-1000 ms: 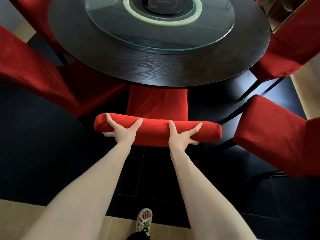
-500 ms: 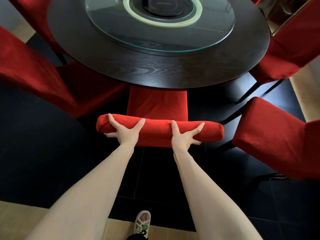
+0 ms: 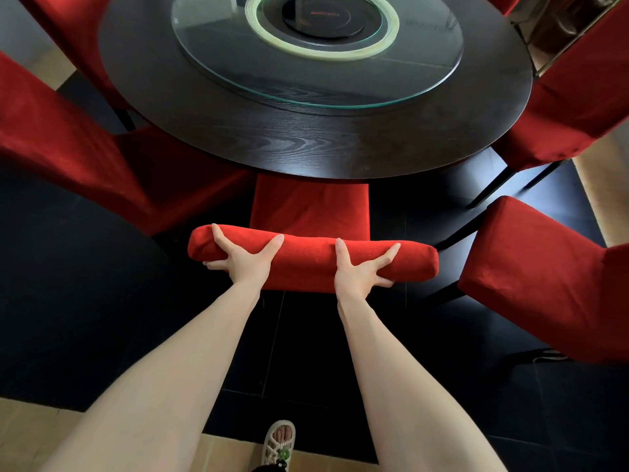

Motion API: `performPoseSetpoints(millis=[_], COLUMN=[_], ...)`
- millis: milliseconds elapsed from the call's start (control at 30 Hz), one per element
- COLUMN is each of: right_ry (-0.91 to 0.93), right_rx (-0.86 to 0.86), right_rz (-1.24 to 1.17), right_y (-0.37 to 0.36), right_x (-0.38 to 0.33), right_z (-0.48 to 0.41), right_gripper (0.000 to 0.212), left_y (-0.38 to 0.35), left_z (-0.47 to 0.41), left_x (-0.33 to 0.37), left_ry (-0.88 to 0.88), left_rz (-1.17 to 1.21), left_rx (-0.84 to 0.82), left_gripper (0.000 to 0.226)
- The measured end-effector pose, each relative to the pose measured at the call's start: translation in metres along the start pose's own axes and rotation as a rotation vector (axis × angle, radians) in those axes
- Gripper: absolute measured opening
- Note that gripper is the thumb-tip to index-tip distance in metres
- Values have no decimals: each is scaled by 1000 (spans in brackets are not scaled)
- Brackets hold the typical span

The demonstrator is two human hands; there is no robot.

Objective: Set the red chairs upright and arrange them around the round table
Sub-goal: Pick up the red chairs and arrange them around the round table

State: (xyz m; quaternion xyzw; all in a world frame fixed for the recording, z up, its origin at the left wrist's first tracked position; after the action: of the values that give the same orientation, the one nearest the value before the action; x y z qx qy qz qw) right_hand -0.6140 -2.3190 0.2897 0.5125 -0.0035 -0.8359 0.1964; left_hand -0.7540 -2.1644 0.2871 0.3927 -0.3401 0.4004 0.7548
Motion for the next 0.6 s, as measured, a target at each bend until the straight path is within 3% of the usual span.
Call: performPoseSetpoints(millis=[600], right_ry=[-13], right_rx=[-17], right_rz=[19], right_y=[1], right_x=[0], right_z=[0], right_gripper=[114], left_y=[0], left_z=[3], left_x=[0], left_ry=[4], left_rz=[18], left_rx=[-5], left_gripper=[125])
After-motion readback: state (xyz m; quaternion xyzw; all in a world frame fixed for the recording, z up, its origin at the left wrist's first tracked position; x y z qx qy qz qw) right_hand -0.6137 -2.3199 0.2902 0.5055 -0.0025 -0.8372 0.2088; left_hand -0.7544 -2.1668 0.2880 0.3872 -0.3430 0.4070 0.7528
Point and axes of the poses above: each hand's wrist, its own z-axis away from the middle knuckle, its own y-axis out of the back of the hand, x = y × z, the point moved 5 cm from there along -z, towards the middle knuckle, and after that the axes turned 6 degrees about -x, right-handed, at the moved point
